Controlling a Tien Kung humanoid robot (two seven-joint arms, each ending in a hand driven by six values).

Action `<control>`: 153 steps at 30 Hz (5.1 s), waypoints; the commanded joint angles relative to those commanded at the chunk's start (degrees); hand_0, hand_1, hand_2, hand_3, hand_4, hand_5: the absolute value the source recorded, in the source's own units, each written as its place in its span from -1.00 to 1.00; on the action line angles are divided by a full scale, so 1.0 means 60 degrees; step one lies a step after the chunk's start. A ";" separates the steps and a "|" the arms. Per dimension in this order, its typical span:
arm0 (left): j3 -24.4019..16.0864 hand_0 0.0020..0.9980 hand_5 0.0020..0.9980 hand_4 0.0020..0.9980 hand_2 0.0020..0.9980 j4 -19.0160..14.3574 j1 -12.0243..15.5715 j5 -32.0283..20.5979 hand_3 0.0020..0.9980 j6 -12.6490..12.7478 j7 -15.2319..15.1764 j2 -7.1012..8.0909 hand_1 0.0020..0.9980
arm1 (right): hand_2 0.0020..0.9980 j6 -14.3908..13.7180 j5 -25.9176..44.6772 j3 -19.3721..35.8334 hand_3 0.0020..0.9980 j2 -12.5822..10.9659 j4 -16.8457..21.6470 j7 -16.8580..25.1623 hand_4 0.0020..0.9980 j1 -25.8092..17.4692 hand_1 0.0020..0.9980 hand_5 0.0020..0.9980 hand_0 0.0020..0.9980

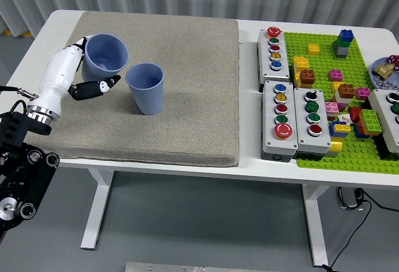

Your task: Pick cup pour cup place

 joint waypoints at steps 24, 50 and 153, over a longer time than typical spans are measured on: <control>0.1681 -0.10 -0.74 0.20 0.26 -0.0464 -0.0800 0.0796 0.55 0.0084 0.0545 0.1719 0.04 | 0.53 -0.0031 0.0156 -0.0042 0.23 -0.0085 0.0000 0.0083 -0.63 0.0076 0.43 -0.63 0.50; 0.3986 -0.09 -0.80 0.15 0.25 -0.0229 -0.1964 0.0796 0.54 0.0522 0.1529 0.3199 0.04 | 0.54 -0.0053 0.0240 -0.0052 0.23 -0.0157 0.0000 0.0139 -0.62 0.0104 0.43 -0.65 0.50; 0.6880 -0.01 -1.00 0.04 0.22 -0.0038 -0.3572 0.0796 0.48 0.0996 0.3184 0.4279 0.05 | 0.53 -0.0104 0.0499 -0.0224 0.24 -0.0225 0.0000 0.0278 -0.60 -0.0080 0.42 -0.67 0.50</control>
